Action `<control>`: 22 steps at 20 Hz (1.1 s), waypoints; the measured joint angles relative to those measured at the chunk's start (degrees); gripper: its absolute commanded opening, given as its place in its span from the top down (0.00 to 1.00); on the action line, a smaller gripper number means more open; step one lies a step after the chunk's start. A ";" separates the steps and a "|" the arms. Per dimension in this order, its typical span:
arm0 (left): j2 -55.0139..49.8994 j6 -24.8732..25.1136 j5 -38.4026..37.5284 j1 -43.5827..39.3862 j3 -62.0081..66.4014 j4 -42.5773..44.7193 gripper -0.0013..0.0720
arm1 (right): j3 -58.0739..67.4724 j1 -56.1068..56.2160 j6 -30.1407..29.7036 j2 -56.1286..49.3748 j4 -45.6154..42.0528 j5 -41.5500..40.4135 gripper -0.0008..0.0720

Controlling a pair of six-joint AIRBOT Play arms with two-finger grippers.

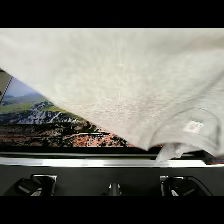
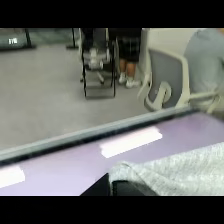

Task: Fold the shirts.

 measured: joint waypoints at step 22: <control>-2.99 -14.58 0.42 -0.11 -42.27 -8.26 0.95 | -6.47 -19.98 -3.82 -42.75 18.38 10.08 0.37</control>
